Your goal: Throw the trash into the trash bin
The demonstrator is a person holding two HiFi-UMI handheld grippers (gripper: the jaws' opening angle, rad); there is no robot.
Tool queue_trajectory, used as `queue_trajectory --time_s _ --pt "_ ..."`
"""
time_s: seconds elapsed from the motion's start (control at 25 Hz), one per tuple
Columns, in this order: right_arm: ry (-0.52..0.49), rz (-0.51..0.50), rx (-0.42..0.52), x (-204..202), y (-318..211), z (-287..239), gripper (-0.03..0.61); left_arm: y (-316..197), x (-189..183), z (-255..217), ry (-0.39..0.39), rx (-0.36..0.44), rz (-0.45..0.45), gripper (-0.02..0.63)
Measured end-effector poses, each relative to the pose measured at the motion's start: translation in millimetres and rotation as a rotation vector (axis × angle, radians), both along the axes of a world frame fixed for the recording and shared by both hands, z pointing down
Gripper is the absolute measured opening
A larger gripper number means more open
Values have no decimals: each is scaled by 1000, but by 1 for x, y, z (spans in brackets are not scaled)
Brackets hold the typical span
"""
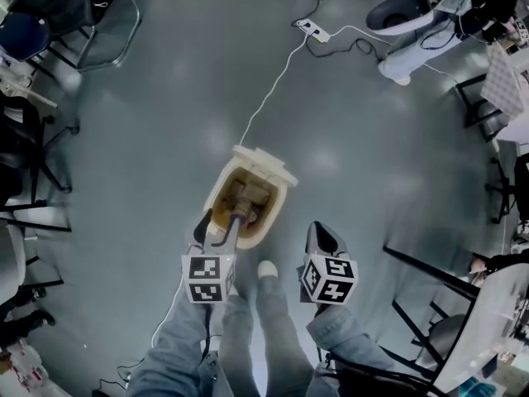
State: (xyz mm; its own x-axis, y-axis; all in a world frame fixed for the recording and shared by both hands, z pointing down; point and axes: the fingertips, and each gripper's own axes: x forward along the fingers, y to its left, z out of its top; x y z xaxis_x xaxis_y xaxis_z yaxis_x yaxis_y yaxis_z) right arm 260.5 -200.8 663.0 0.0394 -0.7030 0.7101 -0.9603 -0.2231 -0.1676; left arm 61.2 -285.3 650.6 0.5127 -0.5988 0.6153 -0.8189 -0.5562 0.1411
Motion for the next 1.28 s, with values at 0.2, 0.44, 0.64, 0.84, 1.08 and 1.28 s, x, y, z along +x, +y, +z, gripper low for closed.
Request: queue_trajectory --time_s 0.2,0.44,0.64,0.84,1.08,1.28 --pt "-21 3 43 -8 10 -63 3 23 -23 -67 37 -43 -42 209" --pt "-7 -13 155 -17 -7 -151 3 38 -62 -159 45 43 -101 149" --pt "33 -47 271 -29 -10 -245 3 54 -86 -242 79 140 -160 86" --pt "70 -69 358 -31 2 -313 3 62 -99 -310 114 249 -174 48" --pt "109 -75 433 -28 13 -364 3 60 -110 -367 149 358 -192 11" --pt "135 -34 461 -5 27 -384 3 55 -118 -388 150 409 -202 9"
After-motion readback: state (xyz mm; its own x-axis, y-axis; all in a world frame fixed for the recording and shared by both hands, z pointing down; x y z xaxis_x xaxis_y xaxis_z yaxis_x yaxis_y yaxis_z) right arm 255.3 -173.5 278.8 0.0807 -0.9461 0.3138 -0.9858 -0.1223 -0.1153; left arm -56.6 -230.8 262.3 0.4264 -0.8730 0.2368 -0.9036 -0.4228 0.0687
